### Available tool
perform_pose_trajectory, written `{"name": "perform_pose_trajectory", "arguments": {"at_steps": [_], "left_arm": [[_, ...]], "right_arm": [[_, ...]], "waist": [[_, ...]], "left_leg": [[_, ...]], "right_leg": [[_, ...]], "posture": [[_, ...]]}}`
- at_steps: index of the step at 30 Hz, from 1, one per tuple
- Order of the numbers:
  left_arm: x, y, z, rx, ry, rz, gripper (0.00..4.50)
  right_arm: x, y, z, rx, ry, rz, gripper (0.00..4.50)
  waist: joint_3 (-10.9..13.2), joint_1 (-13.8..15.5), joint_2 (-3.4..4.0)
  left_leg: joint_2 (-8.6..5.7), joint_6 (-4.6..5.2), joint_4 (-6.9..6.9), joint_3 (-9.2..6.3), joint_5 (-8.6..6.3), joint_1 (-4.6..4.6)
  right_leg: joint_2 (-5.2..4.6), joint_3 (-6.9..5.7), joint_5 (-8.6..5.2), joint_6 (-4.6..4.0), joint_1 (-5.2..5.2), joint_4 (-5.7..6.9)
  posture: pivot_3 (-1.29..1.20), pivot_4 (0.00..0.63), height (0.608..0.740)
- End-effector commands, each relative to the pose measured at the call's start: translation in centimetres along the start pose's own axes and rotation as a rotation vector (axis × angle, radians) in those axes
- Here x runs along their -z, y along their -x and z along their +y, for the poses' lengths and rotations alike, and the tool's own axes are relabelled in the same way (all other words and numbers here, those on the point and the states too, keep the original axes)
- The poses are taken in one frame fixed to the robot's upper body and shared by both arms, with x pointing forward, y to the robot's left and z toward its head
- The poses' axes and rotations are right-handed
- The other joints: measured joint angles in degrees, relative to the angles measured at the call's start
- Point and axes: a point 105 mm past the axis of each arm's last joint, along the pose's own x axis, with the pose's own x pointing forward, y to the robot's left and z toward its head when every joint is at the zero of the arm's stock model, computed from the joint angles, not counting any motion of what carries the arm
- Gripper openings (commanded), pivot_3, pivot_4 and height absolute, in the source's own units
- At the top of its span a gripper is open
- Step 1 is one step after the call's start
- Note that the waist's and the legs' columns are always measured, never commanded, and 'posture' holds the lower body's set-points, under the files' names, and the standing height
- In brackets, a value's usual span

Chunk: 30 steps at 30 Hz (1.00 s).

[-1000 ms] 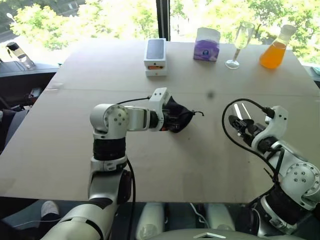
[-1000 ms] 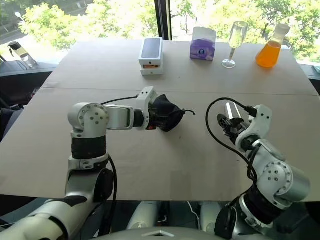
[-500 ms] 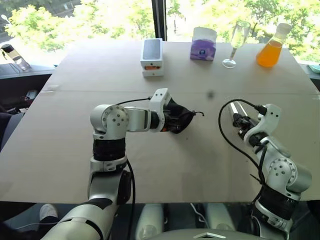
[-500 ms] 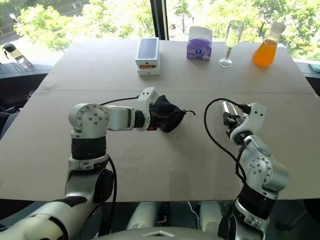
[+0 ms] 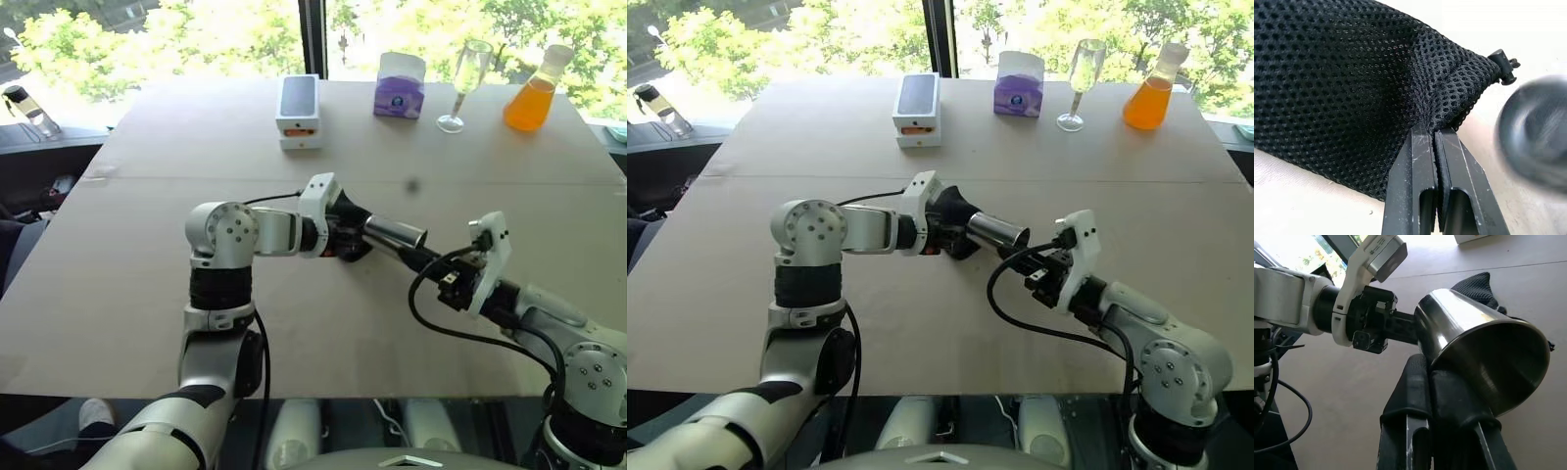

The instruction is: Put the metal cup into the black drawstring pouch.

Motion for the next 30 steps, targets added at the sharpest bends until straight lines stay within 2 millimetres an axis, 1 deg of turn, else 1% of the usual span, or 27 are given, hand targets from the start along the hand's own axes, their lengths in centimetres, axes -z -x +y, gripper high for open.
{"name": "perform_pose_trajectory", "arguments": {"at_steps": [1, 7, 12, 15, 19, 22, 25, 28, 30], "left_arm": [[-0.6, 0.5, -0.8, 0.039, -0.027, -0.021, 0.00], [-0.4, 1.0, -2.0, 0.122, -0.060, -0.014, 0.00], [0.3, 1.4, -2.8, 0.180, -0.087, 0.022, 0.00], [0.6, 1.6, -3.2, 0.206, -0.100, 0.044, 0.00], [0.5, 1.6, -3.3, 0.206, -0.103, 0.055, 0.00], [0.3, 1.6, -3.5, 0.211, -0.110, 0.064, 0.00], [-0.4, 1.7, -3.5, 0.221, -0.091, 0.046, 0.00], [-1.2, 1.8, -2.7, 0.214, -0.031, 0.031, 0.00], [-2.0, 1.9, -2.4, 0.229, 0.018, 0.013, 0.00]], "right_arm": [[0.8, -0.8, 0.1, 0.009, 0.038, 0.034, 0.04], [1.8, -1.6, -1.0, 0.061, 0.042, 0.042, 0.04], [1.7, -2.2, -1.3, 0.069, 0.055, 0.013, 0.04], [1.2, -2.9, -0.7, 0.032, 0.059, -0.030, 0.04], [0.7, -3.4, 0.2, -0.028, 0.064, -0.064, 0.04], [0.7, -3.9, 1.6, -0.118, 0.099, -0.069, 0.04], [0.6, -3.9, 2.8, -0.207, 0.132, -0.072, 0.04], [0.3, -3.8, 3.0, -0.255, 0.142, -0.083, 0.04], [0.4, -4.0, 3.0, -0.279, 0.186, -0.067, 0.04]], "waist": [[0.00, -0.01, -0.01], [0.01, -0.10, -0.02], [0.03, 0.00, -0.04], [0.03, -0.05, -0.05], [0.03, -0.15, -0.05], [0.04, -0.07, -0.06], [0.04, 0.04, -0.07], [0.04, -0.03, -0.07], [0.05, -0.06, -0.08]], "left_leg": [[0.00, 0.00, -0.02, 0.00, 0.00, 0.00], [0.01, -0.01, -0.05, 0.01, 0.01, 0.01], [0.01, -0.01, -0.06, 0.02, 0.01, 0.00], [0.02, -0.01, -0.06, 0.01, 0.01, 0.00], [0.02, -0.02, -0.07, 0.01, 0.01, 0.02], [0.02, -0.02, -0.08, 0.01, 0.01, 0.02], [0.00, -0.02, -0.08, 0.01, 0.01, 0.01], [0.00, -0.02, -0.08, 0.02, 0.01, 0.02], [0.00, -0.02, -0.08, 0.02, 0.01, 0.01]], "right_leg": [[0.00, 0.01, 0.00, 0.00, 0.00, -0.03], [0.01, 0.01, 0.00, 0.01, -0.02, -0.02], [0.00, 0.02, 0.00, 0.01, -0.02, -0.04], [0.00, 0.02, 0.00, 0.01, -0.01, -0.05], [0.00, 0.02, 0.00, 0.01, -0.02, -0.04], [0.00, 0.02, 0.00, 0.01, -0.02, -0.05], [0.00, 0.01, 0.00, 0.01, -0.01, -0.07], [0.01, 0.01, -0.01, 0.02, -0.01, -0.07], [0.03, 0.00, -0.01, 0.01, -0.01, -0.07]], "posture": [[0.00, 0.150, 0.737], [0.00, 0.150, 0.737], [0.00, 0.150, 0.737], [0.00, 0.150, 0.737], [0.00, 0.150, 0.737], [0.00, 0.150, 0.737], [0.00, 0.150, 0.737], [0.00, 0.150, 0.737], [0.00, 0.150, 0.737]]}}
